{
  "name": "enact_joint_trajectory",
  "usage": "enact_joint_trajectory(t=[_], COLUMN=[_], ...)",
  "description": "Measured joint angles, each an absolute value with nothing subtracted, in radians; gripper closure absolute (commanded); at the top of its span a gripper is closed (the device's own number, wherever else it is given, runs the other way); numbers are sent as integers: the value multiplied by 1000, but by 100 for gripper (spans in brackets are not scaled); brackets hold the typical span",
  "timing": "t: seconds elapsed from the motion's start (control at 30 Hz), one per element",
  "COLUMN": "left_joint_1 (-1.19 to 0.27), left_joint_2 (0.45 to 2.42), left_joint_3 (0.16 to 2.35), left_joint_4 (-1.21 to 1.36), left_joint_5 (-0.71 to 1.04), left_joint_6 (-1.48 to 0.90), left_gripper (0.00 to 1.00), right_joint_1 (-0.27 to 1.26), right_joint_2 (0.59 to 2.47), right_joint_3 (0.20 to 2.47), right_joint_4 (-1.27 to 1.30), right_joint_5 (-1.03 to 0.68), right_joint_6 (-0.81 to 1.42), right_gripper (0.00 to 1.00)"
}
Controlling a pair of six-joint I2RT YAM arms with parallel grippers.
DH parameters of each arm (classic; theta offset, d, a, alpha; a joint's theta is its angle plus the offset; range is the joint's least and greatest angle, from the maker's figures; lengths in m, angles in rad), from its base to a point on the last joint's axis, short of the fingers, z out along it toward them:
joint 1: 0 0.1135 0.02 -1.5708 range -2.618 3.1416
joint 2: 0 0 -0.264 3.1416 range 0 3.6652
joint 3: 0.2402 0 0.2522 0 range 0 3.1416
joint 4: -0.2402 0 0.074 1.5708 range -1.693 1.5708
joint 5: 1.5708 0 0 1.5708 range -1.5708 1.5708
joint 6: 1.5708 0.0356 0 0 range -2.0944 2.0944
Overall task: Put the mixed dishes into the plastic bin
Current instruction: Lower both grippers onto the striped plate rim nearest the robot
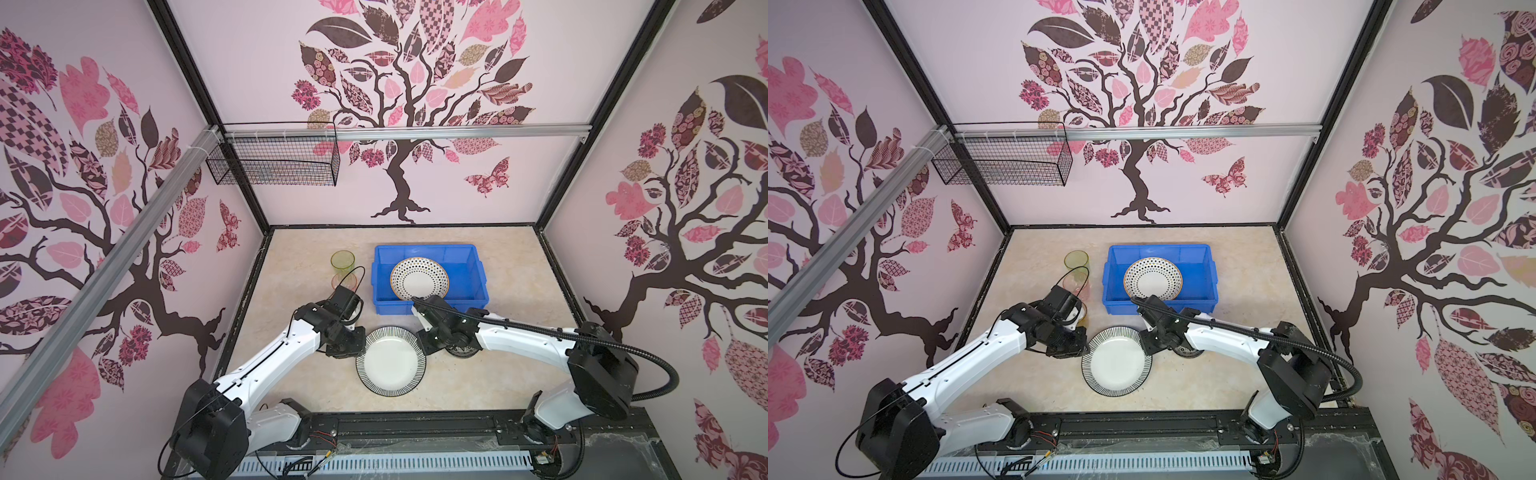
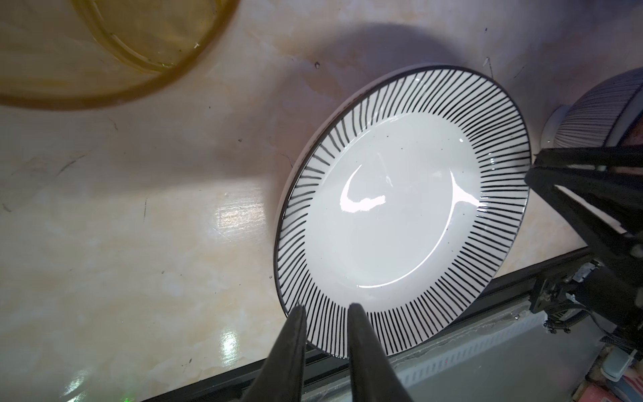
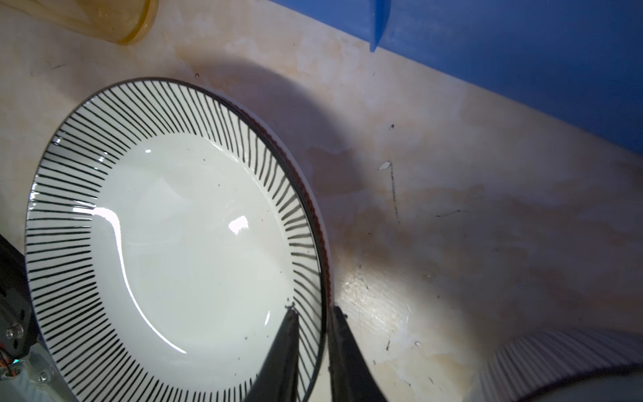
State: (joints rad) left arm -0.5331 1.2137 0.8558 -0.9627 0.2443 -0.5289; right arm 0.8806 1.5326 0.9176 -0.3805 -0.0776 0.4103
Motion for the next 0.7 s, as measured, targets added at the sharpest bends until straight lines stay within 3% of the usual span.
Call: enact_joint_trajectory(t=[0.7], left_joint_1=[-538], left_joint_2=[1166], left_joint_3=[797], left_joint_4=[-948], left_joint_5=[187], left_joint_6=[-645], left_gripper=[74], right_joint_1=[883], right_joint_2=[1562], right_joint_3=[920], right_joint_4=[-379], right_joint_5=[-70], right_joint_6=[392], right_gripper=[88])
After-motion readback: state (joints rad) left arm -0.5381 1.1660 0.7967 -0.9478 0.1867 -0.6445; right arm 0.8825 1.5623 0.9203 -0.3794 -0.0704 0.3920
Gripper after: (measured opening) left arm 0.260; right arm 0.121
